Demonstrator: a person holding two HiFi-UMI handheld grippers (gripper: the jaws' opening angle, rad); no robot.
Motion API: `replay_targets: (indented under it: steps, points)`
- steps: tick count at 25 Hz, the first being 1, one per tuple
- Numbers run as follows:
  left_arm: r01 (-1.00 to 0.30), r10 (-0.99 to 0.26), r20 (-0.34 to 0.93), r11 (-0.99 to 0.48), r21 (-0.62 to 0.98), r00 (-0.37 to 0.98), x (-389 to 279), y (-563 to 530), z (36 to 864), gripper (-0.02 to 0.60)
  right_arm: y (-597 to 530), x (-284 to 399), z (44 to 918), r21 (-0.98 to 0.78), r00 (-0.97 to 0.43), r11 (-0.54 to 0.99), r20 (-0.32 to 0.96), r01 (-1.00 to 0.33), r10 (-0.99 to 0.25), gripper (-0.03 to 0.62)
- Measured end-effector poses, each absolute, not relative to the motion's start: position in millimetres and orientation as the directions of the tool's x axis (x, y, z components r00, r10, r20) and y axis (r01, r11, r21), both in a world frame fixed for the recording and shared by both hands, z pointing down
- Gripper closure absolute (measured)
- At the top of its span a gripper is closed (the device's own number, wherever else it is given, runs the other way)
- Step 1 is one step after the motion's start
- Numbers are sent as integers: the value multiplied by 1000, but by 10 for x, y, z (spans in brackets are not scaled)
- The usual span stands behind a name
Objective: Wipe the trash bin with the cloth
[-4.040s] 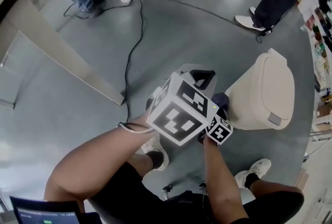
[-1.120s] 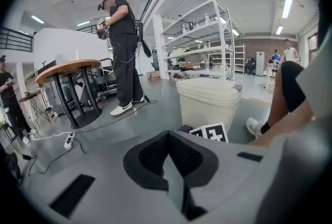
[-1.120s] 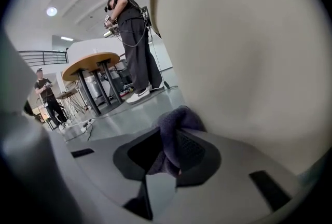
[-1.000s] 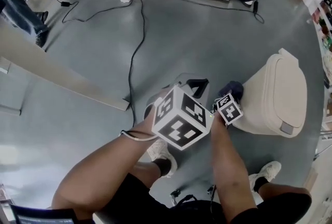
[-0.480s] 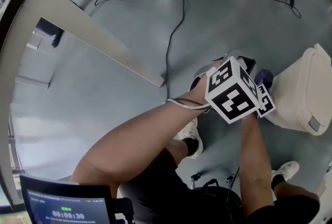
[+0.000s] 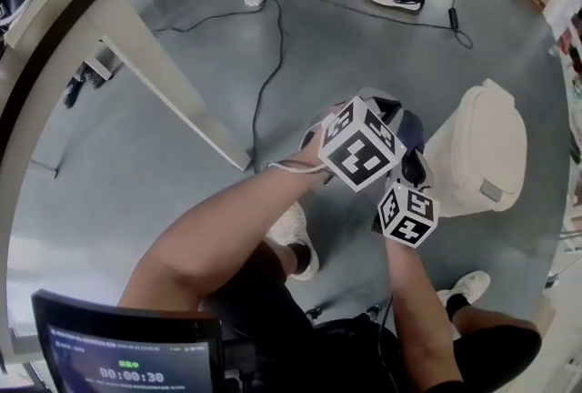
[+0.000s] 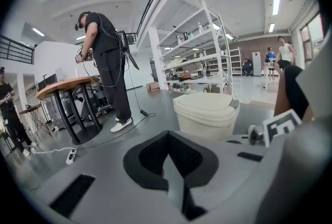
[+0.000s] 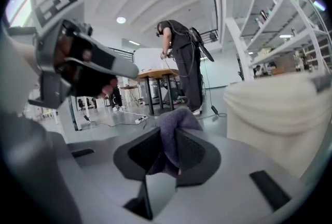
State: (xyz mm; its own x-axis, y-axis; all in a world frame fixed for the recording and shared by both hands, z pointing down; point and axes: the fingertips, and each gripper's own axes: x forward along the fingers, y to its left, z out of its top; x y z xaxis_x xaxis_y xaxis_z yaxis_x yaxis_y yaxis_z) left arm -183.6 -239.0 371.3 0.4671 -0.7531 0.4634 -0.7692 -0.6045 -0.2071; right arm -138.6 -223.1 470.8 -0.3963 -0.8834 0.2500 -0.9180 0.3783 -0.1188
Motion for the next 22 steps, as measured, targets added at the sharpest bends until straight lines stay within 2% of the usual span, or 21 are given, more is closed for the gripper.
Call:
replay_targets:
  steps: [4, 8, 11, 14, 18, 22]
  points:
    - [-763, -768, 426, -604, -230, 479, -1754, -2214, 3489, 584, -1743, -1231, 4124, -26, -445, 452, 231, -892, -865, 517]
    - [-781, -801, 349, -578, -236, 487, -1426, -1932, 3057, 584, -1257, -592, 3504, 43, -431, 447, 191, -894, -882, 516]
    - [-813, -809, 297, -564, -148, 507, -1133, -1651, 2816, 584, -949, -55, 3196, 82, -398, 414, 162, -906, -903, 516]
    - [-830, -809, 207, -557, 24, 550, -906, -1497, 2751, 584, -873, 310, 3118, 101, -343, 359, 147, -928, -928, 517]
    - [-814, -798, 167, -579, 49, 578, -680, -1241, 3053, 584, -830, 481, 3272, 104, -291, 310, 165, -945, -942, 516]
    - [-843, -822, 189, -520, 137, 538, -677, -1074, 3452, 584, -774, 534, 3440, 99, -254, 273, 168, -957, -952, 517]
